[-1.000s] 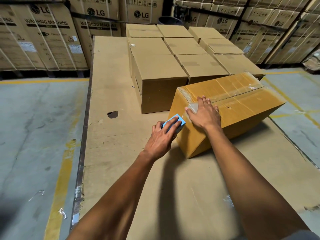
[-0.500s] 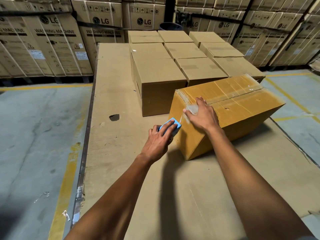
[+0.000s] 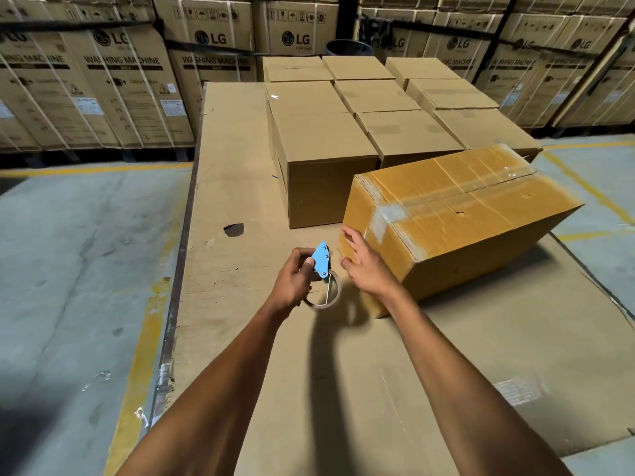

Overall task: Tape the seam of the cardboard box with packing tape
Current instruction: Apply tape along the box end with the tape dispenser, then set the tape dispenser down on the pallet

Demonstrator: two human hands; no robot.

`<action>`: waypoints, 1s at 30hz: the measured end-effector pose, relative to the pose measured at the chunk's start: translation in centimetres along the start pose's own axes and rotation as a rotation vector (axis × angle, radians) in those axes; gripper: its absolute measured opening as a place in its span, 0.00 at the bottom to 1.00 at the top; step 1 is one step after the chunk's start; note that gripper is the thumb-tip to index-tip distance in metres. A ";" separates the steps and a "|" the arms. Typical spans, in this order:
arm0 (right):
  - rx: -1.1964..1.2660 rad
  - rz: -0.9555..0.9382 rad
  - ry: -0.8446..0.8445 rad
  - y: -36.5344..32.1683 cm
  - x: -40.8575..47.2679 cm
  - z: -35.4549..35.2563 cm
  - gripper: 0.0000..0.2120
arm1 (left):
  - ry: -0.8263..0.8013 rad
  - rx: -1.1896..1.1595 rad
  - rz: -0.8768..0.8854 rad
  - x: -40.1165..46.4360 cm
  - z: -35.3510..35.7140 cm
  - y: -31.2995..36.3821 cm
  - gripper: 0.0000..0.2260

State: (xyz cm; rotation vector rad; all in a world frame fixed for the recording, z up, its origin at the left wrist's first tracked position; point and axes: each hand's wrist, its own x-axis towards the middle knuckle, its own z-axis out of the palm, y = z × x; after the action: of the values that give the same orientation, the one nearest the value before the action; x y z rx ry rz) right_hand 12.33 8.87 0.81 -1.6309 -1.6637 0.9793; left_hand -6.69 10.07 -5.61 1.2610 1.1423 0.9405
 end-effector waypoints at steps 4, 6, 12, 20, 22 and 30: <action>0.419 0.288 -0.177 0.7 1.0 1.3 0.38 | -0.157 -0.068 -0.201 0.0 -2.1 0.2 0.14; 0.478 0.364 -0.232 1.4 1.0 2.4 0.36 | -0.192 -0.045 -0.283 -0.4 -2.7 0.0 0.12; 0.512 0.524 -0.179 4.9 1.8 5.8 0.24 | -0.154 -0.161 -0.469 -0.3 -3.8 -2.9 0.16; 0.485 0.699 0.016 7.9 2.9 8.8 0.08 | 0.021 -0.093 -0.527 1.6 -5.0 -5.4 0.32; 0.396 0.714 0.011 8.6 3.2 9.4 0.08 | 0.063 -0.014 -0.521 1.9 -5.2 -5.9 0.36; 0.102 0.704 -0.038 6.5 3.6 9.1 0.22 | 0.222 0.310 -0.438 1.9 -4.6 -4.8 0.32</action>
State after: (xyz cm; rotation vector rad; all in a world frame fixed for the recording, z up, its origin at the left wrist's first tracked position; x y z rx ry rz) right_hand 8.10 11.47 -9.81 -2.1841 -1.0292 1.3975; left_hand -11.13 12.42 -10.38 1.0945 1.7077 0.5967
